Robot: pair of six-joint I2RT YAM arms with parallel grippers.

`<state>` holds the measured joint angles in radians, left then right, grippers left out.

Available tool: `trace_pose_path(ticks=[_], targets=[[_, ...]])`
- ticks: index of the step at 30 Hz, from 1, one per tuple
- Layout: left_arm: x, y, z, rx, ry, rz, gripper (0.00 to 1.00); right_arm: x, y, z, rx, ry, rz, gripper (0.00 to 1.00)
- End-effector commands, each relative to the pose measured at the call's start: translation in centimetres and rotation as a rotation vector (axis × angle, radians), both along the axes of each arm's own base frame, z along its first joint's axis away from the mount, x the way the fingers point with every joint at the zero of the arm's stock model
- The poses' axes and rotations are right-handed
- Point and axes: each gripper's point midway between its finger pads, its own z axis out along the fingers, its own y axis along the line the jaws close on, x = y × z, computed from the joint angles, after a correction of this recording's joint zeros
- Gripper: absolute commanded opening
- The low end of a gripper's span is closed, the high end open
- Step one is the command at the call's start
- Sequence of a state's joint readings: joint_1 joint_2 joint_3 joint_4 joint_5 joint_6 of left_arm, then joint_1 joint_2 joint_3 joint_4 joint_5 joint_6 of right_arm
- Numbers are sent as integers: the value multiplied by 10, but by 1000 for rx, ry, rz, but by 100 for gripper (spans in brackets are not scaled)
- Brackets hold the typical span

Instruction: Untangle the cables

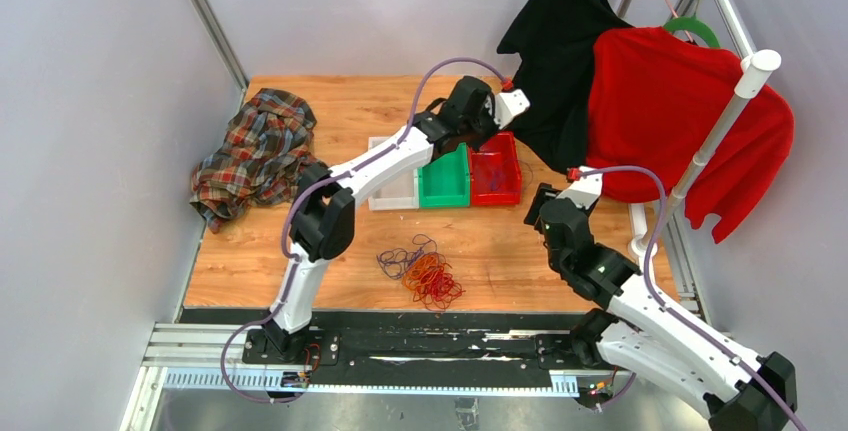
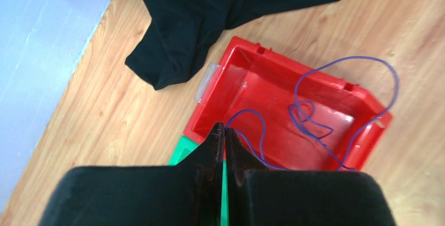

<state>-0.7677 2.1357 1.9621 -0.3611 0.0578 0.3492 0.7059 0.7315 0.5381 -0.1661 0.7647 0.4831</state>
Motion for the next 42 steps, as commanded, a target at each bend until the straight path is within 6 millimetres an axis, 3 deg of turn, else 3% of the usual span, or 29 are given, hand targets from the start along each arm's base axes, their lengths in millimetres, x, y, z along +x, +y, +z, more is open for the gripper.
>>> trace_pose_path(ticks=[1, 8, 13, 18, 20, 25, 27, 34, 42], targets=[[18, 1, -34, 82, -60, 25, 0, 3, -5, -3, -4, 26, -26, 62], [20, -13, -55, 66, -51, 24, 4, 19, -12, -22, 2, 120, -55, 65], [15, -12, -59, 50, -4, 33, 29, 35, -12, -33, 39, 158, -44, 69], [1, 0, -37, 5, 80, 14, 47, 57, -13, -42, 74, 167, -41, 69], [-6, 7, -27, -9, 122, 3, 59, 69, -12, -50, 103, 187, -23, 69], [-30, 35, -5, -9, 218, -45, 92, 99, -10, -70, 167, 228, 11, 67], [-40, 48, 3, 1, 247, -62, 99, 107, -5, -71, 187, 221, 39, 65], [-84, 106, 5, 109, 334, -111, 98, 123, 5, -59, 204, 196, 91, 57], [-152, 179, -31, 219, 454, -121, 98, 142, 10, -65, 165, 230, 116, 36]])
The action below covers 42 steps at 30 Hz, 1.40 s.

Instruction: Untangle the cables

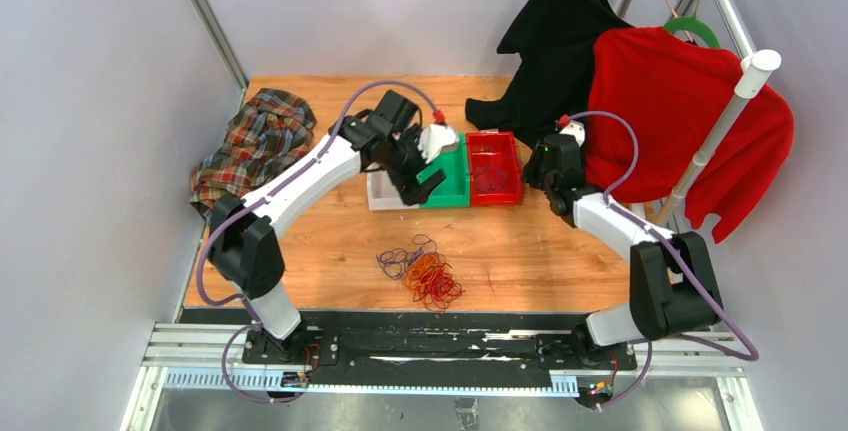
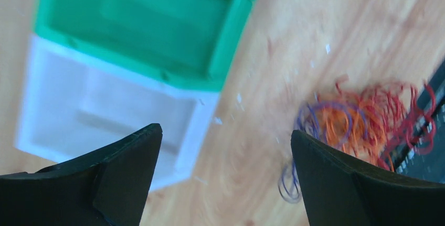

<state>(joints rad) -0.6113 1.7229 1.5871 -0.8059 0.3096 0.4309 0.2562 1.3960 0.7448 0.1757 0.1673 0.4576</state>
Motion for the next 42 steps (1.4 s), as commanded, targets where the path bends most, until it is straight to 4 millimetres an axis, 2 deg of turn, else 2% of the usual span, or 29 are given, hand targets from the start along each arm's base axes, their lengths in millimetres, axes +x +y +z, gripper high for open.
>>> trace_pose_path(ticks=[1, 6, 8, 10, 13, 18, 25, 27, 31, 32, 35, 38, 40, 42], targets=[[-45, 41, -21, 55, 94, -39, 98, 20, 6, 5, -8, -1, 46, 33], [-71, 81, -43, 80, 125, -50, 98, 32, 16, 10, 5, 6, 82, 12], [-81, 97, -60, 108, 152, -52, 98, 37, 20, 12, 19, 4, 91, 5], [-87, 108, -73, 135, 175, -56, 98, 40, 26, 14, 37, 4, 108, 1], [-89, 121, -93, 179, 181, -49, 98, 45, 39, 15, 38, 3, 141, 1], [-77, 124, -111, 186, 123, -25, 99, 50, 65, 8, 25, 28, 204, 1], [-74, 106, -118, 103, 157, -18, 94, 57, 93, -14, -67, 83, 282, 1], [-78, 101, -120, 77, 178, -35, 93, 56, 96, -11, -94, 82, 295, 7], [-91, 90, -118, 18, 222, -102, 92, 44, 98, 26, -116, -7, 304, 43], [-92, 87, -116, 1, 225, -117, 91, 39, 98, 35, -110, -27, 311, 48], [-97, 79, -116, -30, 240, -160, 90, 22, 98, 54, -78, -72, 333, 54], [-103, 71, -120, -26, 253, -204, 88, 4, 94, 64, -58, -94, 353, 64], [-108, 68, -128, 0, 258, -235, 87, -9, 90, 69, -48, -105, 354, 65], [-109, 67, -136, 37, 261, -252, 81, -22, 84, 71, -42, -118, 349, 66]])
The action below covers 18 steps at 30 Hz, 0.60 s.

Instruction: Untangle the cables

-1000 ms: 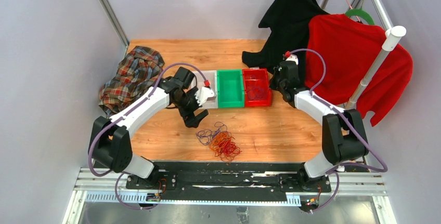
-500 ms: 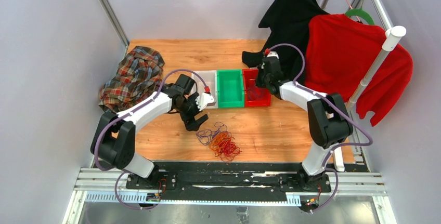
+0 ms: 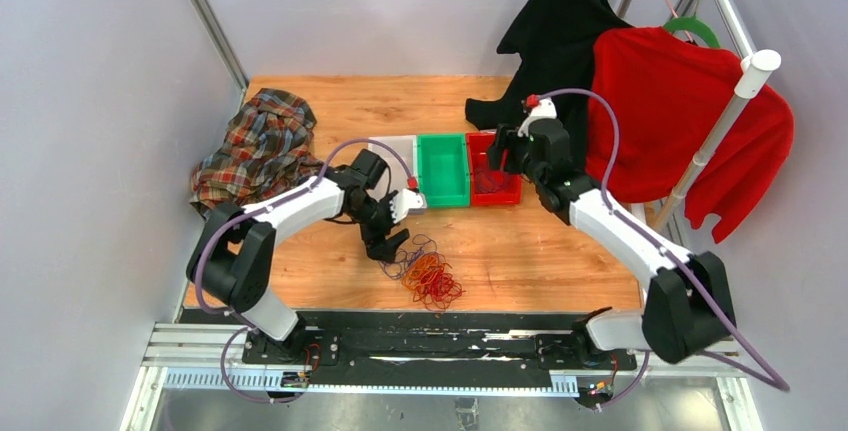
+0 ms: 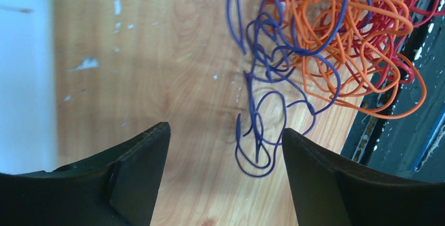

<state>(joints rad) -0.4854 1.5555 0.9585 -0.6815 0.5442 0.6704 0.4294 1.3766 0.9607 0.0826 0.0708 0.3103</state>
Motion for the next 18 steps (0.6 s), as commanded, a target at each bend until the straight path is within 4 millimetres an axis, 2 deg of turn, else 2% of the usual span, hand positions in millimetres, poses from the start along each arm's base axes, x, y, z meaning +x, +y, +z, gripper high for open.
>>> trace_pose_path(ticks=[1, 4, 8, 9, 14, 18], targets=[[-4, -11, -13, 14, 1, -75, 78, -33, -7, -10, -5, 13, 20, 65], [8, -13, -18, 33, -21, -44, 63, -51, -8, -7, 24, -15, 48, 57], [13, -14, -3, 24, -55, -28, 25, -72, 0, -14, 46, -19, 102, 53], [13, -13, 4, 17, -73, -27, 20, -76, 4, -14, 47, -23, 119, 53], [-2, -10, 50, -47, -124, -33, 8, -96, 34, -13, 58, -38, 213, 55], [-12, -9, 79, -85, -133, 7, 2, -115, 65, -1, 88, -74, 303, 66]])
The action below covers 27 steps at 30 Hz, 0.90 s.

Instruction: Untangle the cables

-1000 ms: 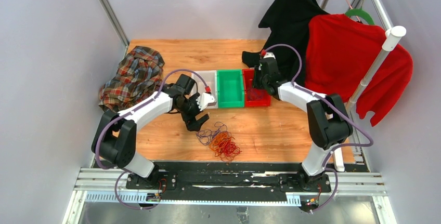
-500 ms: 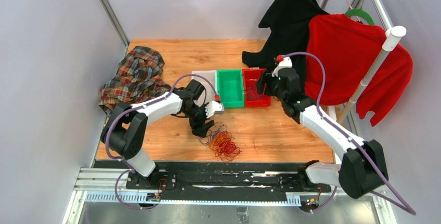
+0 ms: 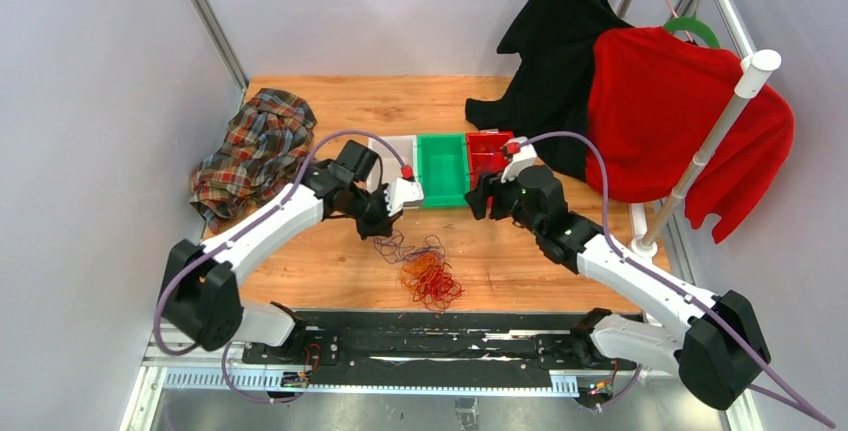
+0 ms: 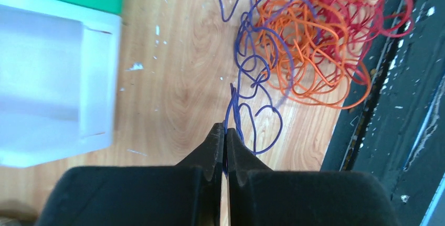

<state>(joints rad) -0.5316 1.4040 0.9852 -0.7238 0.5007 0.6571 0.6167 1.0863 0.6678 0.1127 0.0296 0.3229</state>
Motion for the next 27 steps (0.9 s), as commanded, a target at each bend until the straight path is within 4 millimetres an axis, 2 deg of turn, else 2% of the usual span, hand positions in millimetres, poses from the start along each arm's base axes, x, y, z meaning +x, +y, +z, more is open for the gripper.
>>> trace_pose_path(ticks=[1, 9, 15, 18, 27], targets=[[-11, -2, 42, -64, -1, 42, 2, -22, 38, 23, 72, -67, 112, 68], [-13, -12, 104, -185, 31, 212, 1, -68, 109, 57, 167, -135, 310, 70], [-20, -19, 144, -273, 54, 253, 1, -79, 138, 69, 222, -155, 364, 71], [-26, -19, 150, -293, 61, 250, 1, -77, 147, 73, 243, -162, 362, 71], [-39, -19, 151, -306, 91, 206, 1, -69, 167, 72, 270, -155, 369, 71]])
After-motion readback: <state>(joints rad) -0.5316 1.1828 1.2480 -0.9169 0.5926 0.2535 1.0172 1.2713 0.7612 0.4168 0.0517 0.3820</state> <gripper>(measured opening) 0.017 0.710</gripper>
